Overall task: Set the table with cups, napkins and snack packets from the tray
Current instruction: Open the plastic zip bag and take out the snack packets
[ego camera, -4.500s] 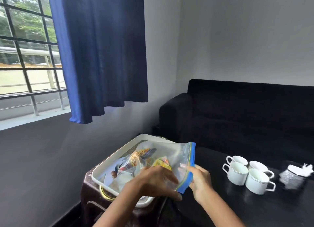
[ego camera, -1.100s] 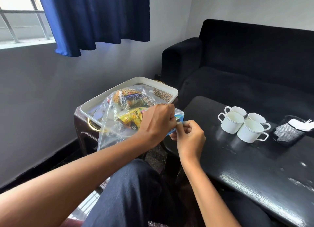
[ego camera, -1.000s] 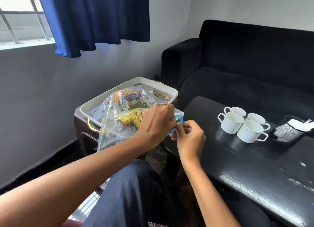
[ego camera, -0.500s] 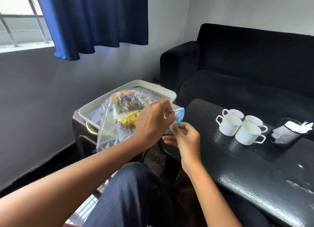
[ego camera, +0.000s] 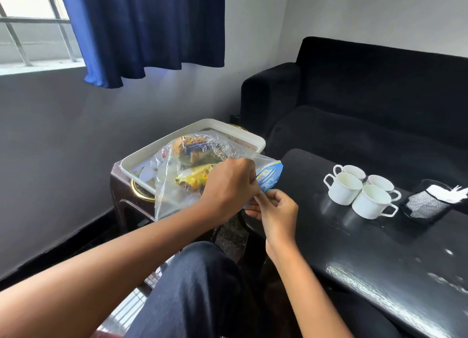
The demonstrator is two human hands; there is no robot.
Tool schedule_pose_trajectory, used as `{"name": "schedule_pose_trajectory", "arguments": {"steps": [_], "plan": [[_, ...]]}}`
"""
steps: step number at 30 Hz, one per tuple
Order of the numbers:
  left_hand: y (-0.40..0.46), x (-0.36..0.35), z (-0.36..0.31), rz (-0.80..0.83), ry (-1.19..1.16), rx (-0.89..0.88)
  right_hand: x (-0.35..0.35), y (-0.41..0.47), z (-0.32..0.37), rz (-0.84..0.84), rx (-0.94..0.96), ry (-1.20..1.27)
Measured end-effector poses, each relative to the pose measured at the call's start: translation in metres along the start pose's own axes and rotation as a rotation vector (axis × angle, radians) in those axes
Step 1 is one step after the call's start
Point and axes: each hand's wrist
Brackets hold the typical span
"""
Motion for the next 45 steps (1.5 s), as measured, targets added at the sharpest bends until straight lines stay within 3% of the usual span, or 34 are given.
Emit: {"name": "schedule_pose_trajectory", "arguments": {"steps": [7,14,16,20,22,36,45], "plan": [[0.003,0.001,0.006,-0.069,0.075,-0.042,0.0,-0.001,-0.003,-0.149,-0.014,-0.035],[0.004,0.004,0.01,-0.128,-0.089,0.03,-0.005,-0.008,0.0,0.181,-0.097,0.067],[0.005,0.006,0.011,-0.083,-0.089,0.04,-0.008,-0.01,-0.004,0.193,-0.093,0.041],[0.004,0.008,0.013,0.181,-0.015,0.107,-0.005,-0.006,-0.004,0.105,-0.082,0.057],[0.003,0.007,0.013,0.201,-0.011,0.106,-0.003,-0.003,-0.003,0.087,-0.095,0.079],[0.007,0.019,0.019,-0.048,0.036,0.067,0.003,0.004,-0.003,-0.088,-0.129,0.213],[0.004,0.015,0.015,-0.065,0.013,0.023,-0.009,-0.007,-0.007,0.184,-0.223,0.233]]}}
Point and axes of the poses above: each hand's wrist, its own y-axis towards the middle knuckle, its own x-axis out of the back of the hand, z = x × y, and after that the axes turned 10 degrees about -x, right-handed
